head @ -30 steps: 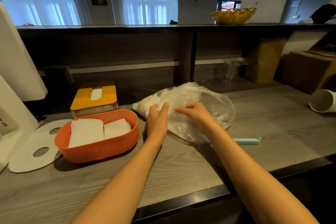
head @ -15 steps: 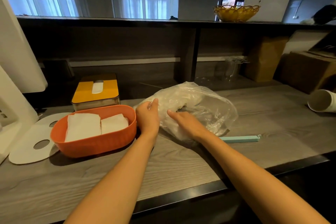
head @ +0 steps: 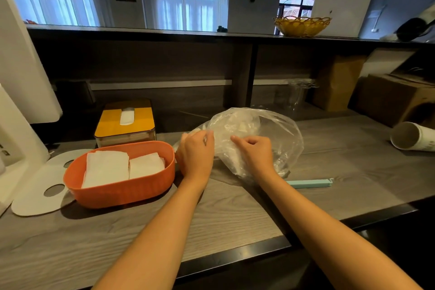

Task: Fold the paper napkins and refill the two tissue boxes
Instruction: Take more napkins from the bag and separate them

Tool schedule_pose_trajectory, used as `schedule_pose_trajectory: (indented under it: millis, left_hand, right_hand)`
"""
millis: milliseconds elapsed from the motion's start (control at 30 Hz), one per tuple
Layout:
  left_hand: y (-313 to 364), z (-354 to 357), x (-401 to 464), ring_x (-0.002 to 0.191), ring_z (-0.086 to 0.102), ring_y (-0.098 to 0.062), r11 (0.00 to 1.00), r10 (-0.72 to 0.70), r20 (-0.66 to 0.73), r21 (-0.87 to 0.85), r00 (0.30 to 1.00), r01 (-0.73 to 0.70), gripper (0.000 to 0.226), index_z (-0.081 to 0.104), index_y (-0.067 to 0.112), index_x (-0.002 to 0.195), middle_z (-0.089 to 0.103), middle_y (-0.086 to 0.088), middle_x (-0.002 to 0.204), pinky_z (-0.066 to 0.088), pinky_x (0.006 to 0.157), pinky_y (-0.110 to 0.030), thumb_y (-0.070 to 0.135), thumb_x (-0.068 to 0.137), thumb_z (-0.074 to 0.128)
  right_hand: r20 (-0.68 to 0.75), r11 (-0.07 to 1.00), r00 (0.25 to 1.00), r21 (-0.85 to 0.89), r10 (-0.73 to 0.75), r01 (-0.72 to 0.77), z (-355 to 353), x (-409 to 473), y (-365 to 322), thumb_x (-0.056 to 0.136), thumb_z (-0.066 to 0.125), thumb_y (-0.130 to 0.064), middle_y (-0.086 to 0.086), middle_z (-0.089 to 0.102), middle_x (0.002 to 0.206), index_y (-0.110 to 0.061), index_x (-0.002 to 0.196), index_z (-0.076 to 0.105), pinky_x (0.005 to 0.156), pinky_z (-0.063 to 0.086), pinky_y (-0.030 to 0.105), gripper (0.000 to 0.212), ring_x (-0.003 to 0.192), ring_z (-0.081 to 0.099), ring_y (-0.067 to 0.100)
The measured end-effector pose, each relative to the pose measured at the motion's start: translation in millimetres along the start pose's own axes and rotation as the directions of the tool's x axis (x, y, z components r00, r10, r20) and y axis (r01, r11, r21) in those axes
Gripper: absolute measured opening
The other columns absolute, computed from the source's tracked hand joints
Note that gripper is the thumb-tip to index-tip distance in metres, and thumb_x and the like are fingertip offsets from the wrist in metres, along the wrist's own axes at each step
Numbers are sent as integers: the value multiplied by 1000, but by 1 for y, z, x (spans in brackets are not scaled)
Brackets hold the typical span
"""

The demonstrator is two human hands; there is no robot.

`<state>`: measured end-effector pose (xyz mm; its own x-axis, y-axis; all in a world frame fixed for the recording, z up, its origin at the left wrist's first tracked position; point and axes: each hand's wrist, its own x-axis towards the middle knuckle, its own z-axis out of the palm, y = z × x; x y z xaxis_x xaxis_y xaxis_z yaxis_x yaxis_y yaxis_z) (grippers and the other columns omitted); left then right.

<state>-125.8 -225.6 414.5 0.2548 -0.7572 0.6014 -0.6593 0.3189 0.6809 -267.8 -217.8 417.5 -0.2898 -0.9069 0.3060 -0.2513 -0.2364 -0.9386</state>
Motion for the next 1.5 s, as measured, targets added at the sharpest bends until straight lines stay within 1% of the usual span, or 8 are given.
schedule_pose_trajectory:
  millis: [167,367,500,800,1000,1200,1300,1500]
  left_hand:
    - [-6,12,5,119,53,-25,998,-14,122,66,992,6,34,67,8,104,61,-9,117,40,105,-45,27,107,40]
    - [-4,12,6,85,54,-20,994,-111,136,-4,984,113,33,50,18,86,49,4,77,45,76,-37,32,109,32]
    - [-7,12,6,73,53,-18,945,-231,74,-222,970,242,32,52,16,84,54,0,76,39,61,-30,26,109,35]
    - [-6,18,8,94,65,-26,702,-512,269,-415,815,578,33,59,17,91,66,-12,99,55,87,-43,31,108,35]
    - [0,15,5,91,60,-24,859,-370,234,-281,899,427,36,59,13,92,61,-7,90,49,83,-41,29,109,32]
    - [0,18,5,100,60,-26,792,-413,267,-366,871,488,32,58,16,93,60,-6,96,49,88,-42,28,108,33]
    - [1,17,5,105,60,-30,739,-440,332,-394,834,546,33,61,17,103,63,-10,107,50,94,-47,39,105,36]
    - [21,16,3,102,65,-24,710,-391,609,-276,690,647,96,45,28,129,61,-1,117,58,88,-47,89,57,61]
  right_hand:
    - [-46,996,999,86,-12,16,-8,1,-8,89,74,-29,-3,63,58,-10,64,70,58,48,18,31,56,56,4]
    - [-44,992,995,91,88,-84,-10,0,-8,96,62,-40,-2,42,52,-15,57,47,48,35,24,48,48,37,8]
    - [-164,917,928,284,334,-280,-16,9,-24,101,52,-45,8,56,69,-8,79,62,49,43,22,44,61,52,15]
    - [144,918,913,55,383,-393,12,14,-36,105,30,-53,14,54,138,-13,143,45,108,44,48,57,121,55,29]
    - [163,927,923,87,349,-366,17,8,-31,106,30,-49,8,51,125,-15,144,43,104,42,40,53,107,51,20]
    - [-90,962,958,-4,272,-273,12,12,-16,103,35,-53,6,52,129,-13,137,48,105,43,45,55,114,53,24]
    - [21,930,934,86,357,-358,16,12,-15,101,28,-62,8,54,134,-19,145,43,108,44,49,63,119,55,28]
    - [111,885,919,247,379,-395,16,12,-10,100,30,-64,8,55,130,-22,146,42,104,48,47,63,111,57,25]
